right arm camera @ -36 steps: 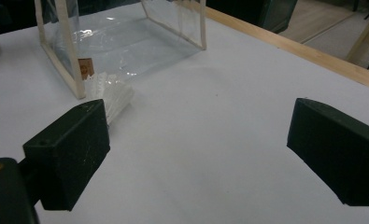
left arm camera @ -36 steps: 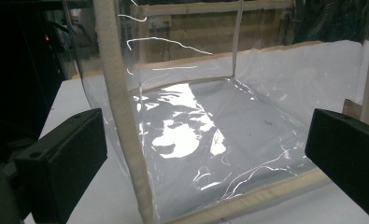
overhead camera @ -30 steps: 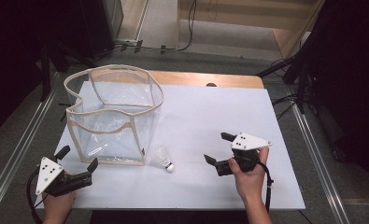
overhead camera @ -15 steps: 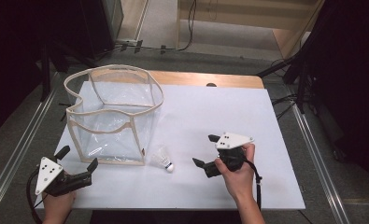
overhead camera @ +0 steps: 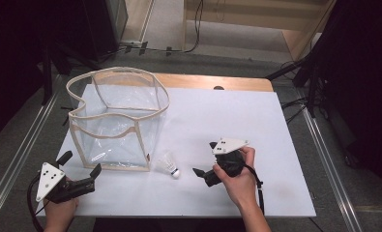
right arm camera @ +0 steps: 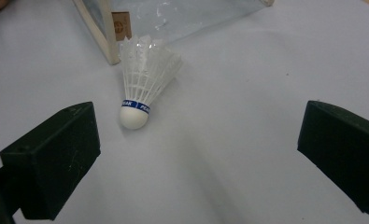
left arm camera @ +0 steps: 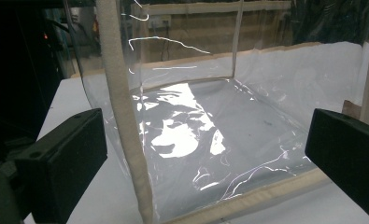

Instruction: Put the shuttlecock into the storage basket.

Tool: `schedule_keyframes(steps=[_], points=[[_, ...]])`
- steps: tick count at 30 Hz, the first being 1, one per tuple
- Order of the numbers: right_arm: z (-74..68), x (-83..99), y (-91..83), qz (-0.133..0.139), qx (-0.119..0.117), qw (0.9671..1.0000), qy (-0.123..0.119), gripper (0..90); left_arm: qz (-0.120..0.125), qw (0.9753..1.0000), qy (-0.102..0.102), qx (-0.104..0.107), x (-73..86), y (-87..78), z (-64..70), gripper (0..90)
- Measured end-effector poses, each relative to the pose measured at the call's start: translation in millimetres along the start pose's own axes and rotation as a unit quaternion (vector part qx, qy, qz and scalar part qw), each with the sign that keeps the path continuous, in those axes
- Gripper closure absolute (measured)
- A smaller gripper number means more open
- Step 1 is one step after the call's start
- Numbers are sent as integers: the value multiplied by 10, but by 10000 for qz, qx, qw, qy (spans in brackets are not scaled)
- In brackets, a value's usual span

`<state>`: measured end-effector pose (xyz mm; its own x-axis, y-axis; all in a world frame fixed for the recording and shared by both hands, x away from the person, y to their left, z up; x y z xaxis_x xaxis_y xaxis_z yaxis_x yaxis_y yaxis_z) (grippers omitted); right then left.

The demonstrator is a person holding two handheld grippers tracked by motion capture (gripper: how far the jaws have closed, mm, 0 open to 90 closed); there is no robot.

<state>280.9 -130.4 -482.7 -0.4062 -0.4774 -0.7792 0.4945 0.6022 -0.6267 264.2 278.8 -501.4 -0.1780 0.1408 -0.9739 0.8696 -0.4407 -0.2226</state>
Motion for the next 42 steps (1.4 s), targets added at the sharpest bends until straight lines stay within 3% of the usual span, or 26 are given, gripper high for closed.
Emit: schedule_keyframes(steps=[12, 23, 39, 42], points=[[-98, -31, 199, -401, -126, 9991, -59, 0, 0, 10000, 6, 1, 0, 1, 1, 0], [-231, -35, 446, -720, -293, 9969, 79, 0, -2, 10000, 9, 6, 0, 1, 2, 0], [-416, -17, 699, -1007, -408, 9940, 156, 1, 15, 10000, -6, 24, -2, -2, -1, 0], [-435, -13, 729, -1039, -349, 9938, 183, 45, 18, 10000, -14, 25, -2, -2, -1, 0]])
Point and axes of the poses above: each handheld gripper's, and its own axes: y roughly forward along the jaws, x roughly out of its underside, z roughly to its right, the point moved 5 cm from there along y, roughly forward along the jaws, and after that the axes turned 2 degrees about x, right-handed, at the moved point
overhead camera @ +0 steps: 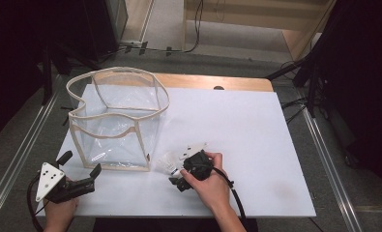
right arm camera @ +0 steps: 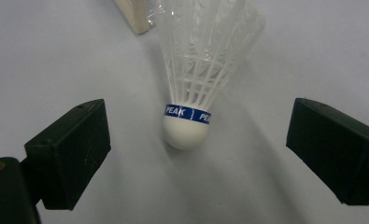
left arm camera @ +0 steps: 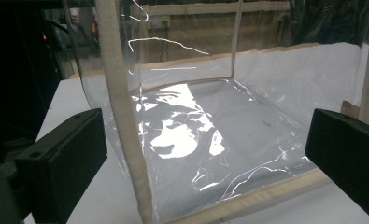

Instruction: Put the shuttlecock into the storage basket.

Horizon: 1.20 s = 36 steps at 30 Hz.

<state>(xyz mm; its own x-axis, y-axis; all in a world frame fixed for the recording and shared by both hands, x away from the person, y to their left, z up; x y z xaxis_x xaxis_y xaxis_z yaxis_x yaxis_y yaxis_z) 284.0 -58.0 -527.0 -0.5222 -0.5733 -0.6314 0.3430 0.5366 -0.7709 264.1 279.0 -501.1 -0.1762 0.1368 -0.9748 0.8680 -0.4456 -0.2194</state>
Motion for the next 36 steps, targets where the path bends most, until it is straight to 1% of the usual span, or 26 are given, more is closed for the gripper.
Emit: schedule_keyframes(steps=[2, 4, 6, 7, 8, 9, 10, 11, 12, 13, 14, 15, 17, 19, 21, 22, 26, 28, 36], points=[[-18, -3, 21, -18, -27, 10000, -19, 45, 1, 10000, 0, 1, 0, 0, 0, 0], [-29, -1, 36, -68, 22, 10000, -15, 58, 1, 10000, 0, 1, 0, 0, 0, 0], [-27, 2, 51, -38, 35, 10000, 34, 136, 1, 10000, 0, 1, 0, 1, 0, 0], [-25, 6, 59, -68, 76, 9999, 100, 141, -5, 10000, 7, 2, 0, 0, 0, 0], [-21, 10, 68, -95, 99, 9999, 101, 146, -5, 10000, 14, 3, 0, 1, 0, 0], [-23, 12, 76, -101, 87, 9999, 110, 178, -6, 10000, 14, -1, 0, 1, 1, 0], [-23, 13, 83, -98, 99, 9998, 122, 233, -6, 10000, 17, 1, 0, 1, 1, 0], [-23, 13, 83, -98, 99, 9998, 122, 233, -6, 10000, 17, 1, 0, 1, 1, 0], [-30, 16, 93, -134, 109, 9997, 177, 302, -8, 10000, 15, -2, 0, 1, 1, 0], [-30, 16, 93, -134, 109, 9997, 177, 302, -8, 10000, 15, -2, 0, 1, 1, 0], [-31, 20, 103, -163, 116, 9996, 177, 361, -9, 10000, 14, -2, 0, 2, 2, 0], [-29, 22, 107, -180, 140, 9996, 160, 395, -10, 10000, 14, -3, 0, 2, 2, 0], [-27, 27, 113, -196, 147, 9996, 172, 424, -14, 10000, 13, -2, 1, 3, 2, 0], [-24, 32, 119, -234, 194, 9994, 166, 479, -15, 10000, 11, -2, 1, 3, 2, 0], [-28, 35, 124, -254, 165, 9994, 168, 492, -18, 10000, 8, -2, 1, 3, 0, 0], [-37, 35, 132, -274, 126, 9995, 138, 518, -15, 10000, 5, -4, 1, 4, 2, 0], [-40, 33, 134, -272, 153, 9994, 117, 610, -16, 10000, 11, -3, 1, 3, 2, 0], [-39, 33, 135, -262, 148, 9994, 142, 624, -15, 10000, 12, -2, 1, 3, 2, 0], [-19, 36, 99, -212, 128, 9996, 149, 628, -17, 10000, 18, -4, 2, 1, 4, 0]])
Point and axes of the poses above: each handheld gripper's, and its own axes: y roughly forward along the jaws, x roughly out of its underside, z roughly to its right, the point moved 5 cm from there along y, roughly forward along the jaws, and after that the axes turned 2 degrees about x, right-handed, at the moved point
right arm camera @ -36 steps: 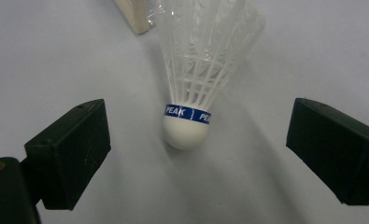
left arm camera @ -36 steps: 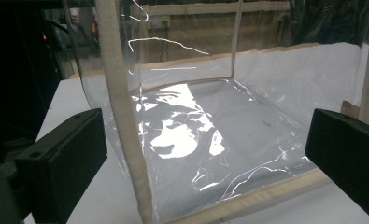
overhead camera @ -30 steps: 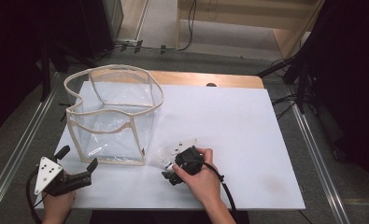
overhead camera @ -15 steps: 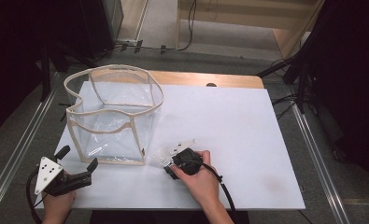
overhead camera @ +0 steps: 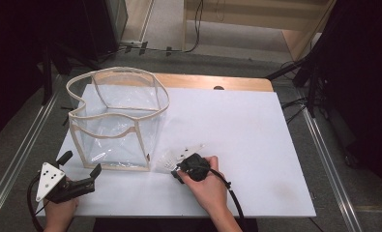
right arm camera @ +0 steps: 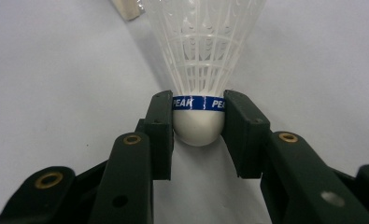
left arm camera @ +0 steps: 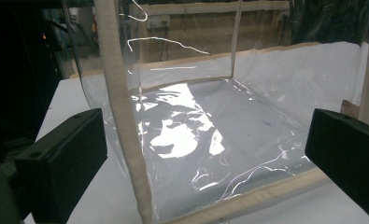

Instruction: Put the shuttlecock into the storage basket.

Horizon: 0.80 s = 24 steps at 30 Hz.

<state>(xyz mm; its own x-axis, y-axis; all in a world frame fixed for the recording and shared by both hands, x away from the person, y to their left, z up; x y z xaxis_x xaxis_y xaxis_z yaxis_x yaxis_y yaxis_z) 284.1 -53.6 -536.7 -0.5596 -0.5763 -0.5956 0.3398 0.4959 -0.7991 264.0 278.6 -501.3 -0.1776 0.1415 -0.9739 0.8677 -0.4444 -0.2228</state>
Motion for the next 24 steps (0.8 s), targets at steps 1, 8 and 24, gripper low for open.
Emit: schedule_keyframes(steps=[1, 8, 24], points=[[5, 0, -7, 13, 3, 10000, 8, 628, 4, 10000, -3, -1, 0, 1, 2, 0], [58, 9, -74, 70, -19, 9999, 80, 630, -1, 10000, -1, -5, 0, 1, 1, 0], [169, 20, -232, 193, 26, 9997, 130, 630, -2, 10000, 27, 1, -1, 4, 4, 0]])
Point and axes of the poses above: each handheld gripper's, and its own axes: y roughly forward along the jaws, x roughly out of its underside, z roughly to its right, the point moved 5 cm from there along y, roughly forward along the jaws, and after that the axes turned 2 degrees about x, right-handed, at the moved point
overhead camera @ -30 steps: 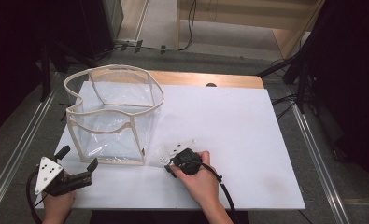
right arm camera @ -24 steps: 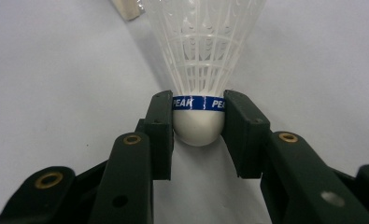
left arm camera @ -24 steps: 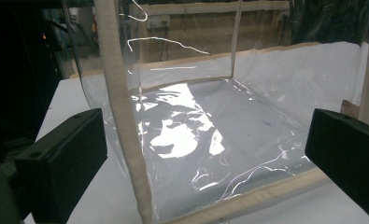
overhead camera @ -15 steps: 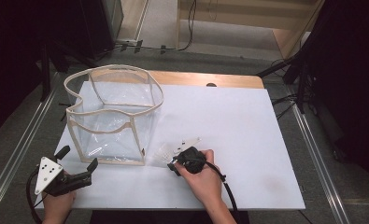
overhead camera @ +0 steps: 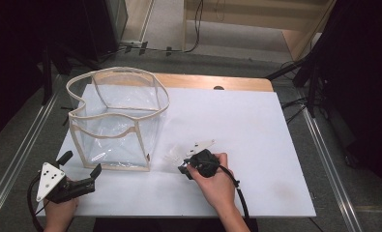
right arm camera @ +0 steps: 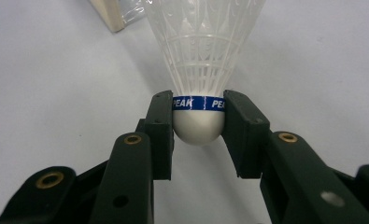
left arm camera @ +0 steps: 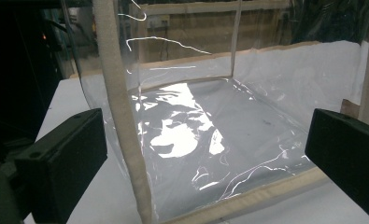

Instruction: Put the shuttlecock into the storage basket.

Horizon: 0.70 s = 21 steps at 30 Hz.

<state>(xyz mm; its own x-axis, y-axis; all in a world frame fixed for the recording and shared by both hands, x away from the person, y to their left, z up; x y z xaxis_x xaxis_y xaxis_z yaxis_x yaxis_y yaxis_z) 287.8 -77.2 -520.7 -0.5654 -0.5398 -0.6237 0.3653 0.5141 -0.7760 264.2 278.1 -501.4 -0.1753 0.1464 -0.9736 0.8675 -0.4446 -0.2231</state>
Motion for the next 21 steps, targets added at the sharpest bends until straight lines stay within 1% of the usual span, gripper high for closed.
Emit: schedule_keyframes(steps=[6, 11, 12, 15, 18, 21], points=[[55, -19, -78, 78, 13, 9999, 63, 631, 0, 10000, -6, -1, 0, 0, -1, 0], [84, -49, -140, 123, 50, 9999, 37, 632, 1, 10000, -5, 0, 0, 0, -1, 0], [88, -54, -155, 128, 51, 9999, 61, 632, -2, 10000, -6, -2, 0, 0, -2, 0], [119, -67, -190, 159, 66, 9998, 23, 632, -3, 10000, -4, -2, 0, 1, -2, 0], [141, -80, -228, 184, 65, 9998, 85, 632, -4, 10000, -20, -5, 1, 0, -2, 0], [165, -99, -265, 235, 59, 9997, 79, 633, -5, 10000, -20, -8, 0, 0, -1, 0]])
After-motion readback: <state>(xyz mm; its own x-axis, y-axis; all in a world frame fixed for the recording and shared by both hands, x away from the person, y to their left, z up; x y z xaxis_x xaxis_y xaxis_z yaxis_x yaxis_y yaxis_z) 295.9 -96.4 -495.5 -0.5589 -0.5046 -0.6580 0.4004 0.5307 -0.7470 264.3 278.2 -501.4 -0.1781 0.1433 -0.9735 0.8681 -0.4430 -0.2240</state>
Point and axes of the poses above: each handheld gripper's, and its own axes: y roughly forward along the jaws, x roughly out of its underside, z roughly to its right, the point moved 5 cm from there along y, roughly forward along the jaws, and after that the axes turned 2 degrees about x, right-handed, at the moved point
